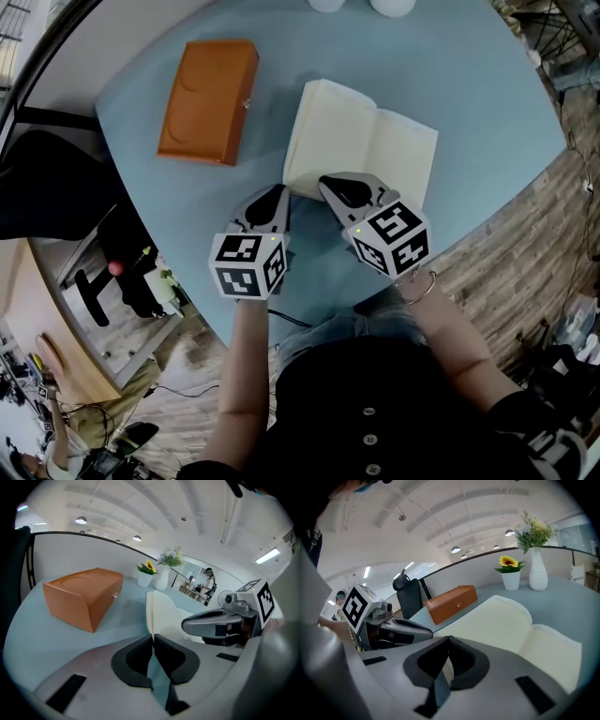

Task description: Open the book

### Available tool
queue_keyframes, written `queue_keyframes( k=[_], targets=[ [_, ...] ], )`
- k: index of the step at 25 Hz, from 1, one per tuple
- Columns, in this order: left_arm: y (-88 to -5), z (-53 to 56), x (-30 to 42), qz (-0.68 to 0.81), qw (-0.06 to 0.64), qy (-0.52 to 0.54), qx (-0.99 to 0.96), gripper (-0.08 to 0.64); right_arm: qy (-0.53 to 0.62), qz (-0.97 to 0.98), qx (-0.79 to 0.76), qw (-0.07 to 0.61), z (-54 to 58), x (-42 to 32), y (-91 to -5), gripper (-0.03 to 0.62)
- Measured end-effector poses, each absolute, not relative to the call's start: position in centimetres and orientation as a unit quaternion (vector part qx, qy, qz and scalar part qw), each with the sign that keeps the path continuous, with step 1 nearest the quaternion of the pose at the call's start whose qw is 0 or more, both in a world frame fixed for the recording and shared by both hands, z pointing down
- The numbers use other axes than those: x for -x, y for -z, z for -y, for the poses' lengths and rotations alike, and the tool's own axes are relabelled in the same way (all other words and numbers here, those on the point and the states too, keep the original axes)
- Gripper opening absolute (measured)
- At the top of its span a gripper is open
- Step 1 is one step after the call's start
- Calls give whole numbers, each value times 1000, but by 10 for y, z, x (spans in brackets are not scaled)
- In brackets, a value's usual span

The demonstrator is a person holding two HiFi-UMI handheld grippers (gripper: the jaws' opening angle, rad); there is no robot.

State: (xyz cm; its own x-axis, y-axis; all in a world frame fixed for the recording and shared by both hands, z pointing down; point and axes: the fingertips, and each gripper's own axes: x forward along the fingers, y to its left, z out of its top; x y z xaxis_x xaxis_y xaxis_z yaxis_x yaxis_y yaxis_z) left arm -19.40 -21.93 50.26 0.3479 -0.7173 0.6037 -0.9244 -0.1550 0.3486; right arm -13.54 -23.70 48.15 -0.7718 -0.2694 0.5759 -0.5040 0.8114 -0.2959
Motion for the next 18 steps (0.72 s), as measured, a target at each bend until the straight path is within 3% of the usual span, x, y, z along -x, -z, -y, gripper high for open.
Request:
queue_keyframes(
  k=[18],
  targets=[
    [-540, 221, 196, 550, 353, -246, -716, 23, -235, 904, -214, 286, 238, 137, -498, 2]
  ],
)
